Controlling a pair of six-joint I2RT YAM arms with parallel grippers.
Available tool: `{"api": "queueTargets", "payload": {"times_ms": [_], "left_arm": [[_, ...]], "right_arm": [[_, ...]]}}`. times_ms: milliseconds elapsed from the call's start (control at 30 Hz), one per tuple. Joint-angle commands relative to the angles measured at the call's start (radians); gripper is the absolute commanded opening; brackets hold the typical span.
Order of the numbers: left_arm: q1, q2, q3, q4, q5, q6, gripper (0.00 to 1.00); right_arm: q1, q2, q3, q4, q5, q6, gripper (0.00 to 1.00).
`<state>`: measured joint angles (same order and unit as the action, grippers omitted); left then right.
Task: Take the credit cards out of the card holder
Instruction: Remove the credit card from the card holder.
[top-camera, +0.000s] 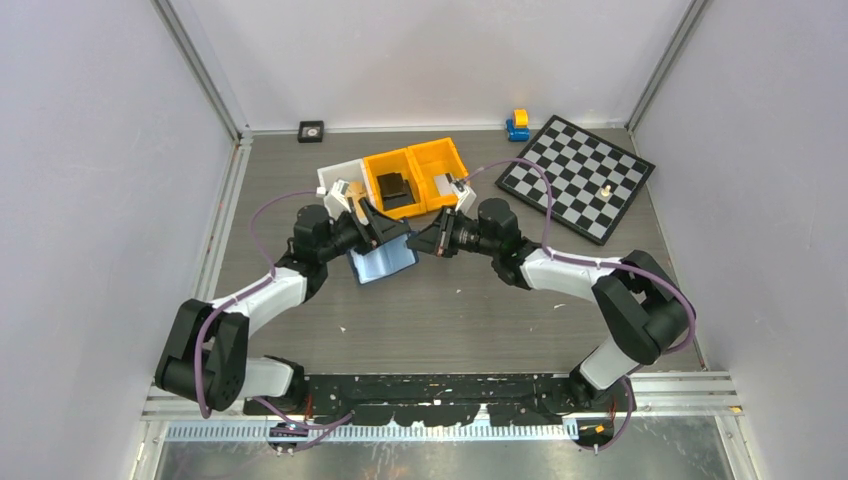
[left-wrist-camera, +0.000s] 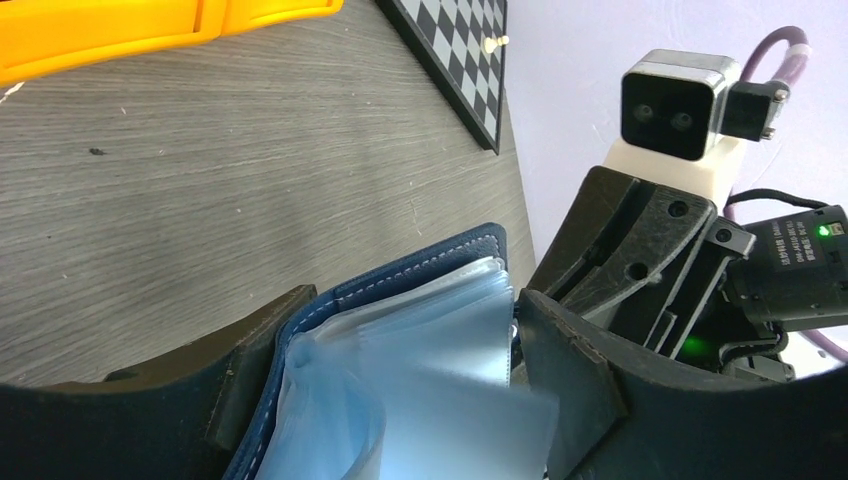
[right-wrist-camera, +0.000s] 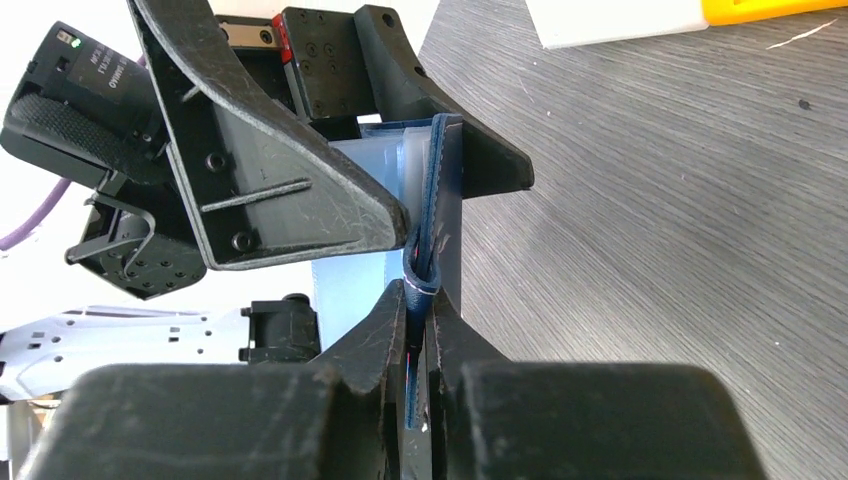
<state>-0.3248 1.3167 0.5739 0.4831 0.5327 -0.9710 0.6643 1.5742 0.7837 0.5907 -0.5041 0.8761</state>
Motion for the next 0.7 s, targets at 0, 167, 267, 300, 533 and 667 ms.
{"api": "queueTargets", "payload": {"times_ms": [0,167,267,300,533,667], "left_arm": [[0.008,-0.032,-0.002,0.09,0.023,-0.019,0.75],[0.012,-0.033,-0.006,0.103,0.028,-0.027,0.72],[0.013,-0.027,-0.006,0.101,0.028,-0.028,0.68],[0.014,-0.024,-0.004,0.094,0.027,-0.027,0.66],[0.026,-0.02,0.005,0.055,0.021,-0.023,0.44],[0.029,-0.02,0.005,0.048,0.016,-0.022,0.39]], "right_arm": [[-0.015,0.025,0.015,0.139,-0.048,0.062,0.03],[-0.03,0.057,0.01,0.214,-0.081,0.121,0.01],[-0.031,0.046,0.003,0.208,-0.072,0.11,0.01],[-0.032,0.042,0.003,0.205,-0.069,0.109,0.01],[-0.044,0.026,-0.009,0.201,-0.06,0.114,0.2],[-0.056,0.029,-0.019,0.219,-0.058,0.129,0.24]]}}
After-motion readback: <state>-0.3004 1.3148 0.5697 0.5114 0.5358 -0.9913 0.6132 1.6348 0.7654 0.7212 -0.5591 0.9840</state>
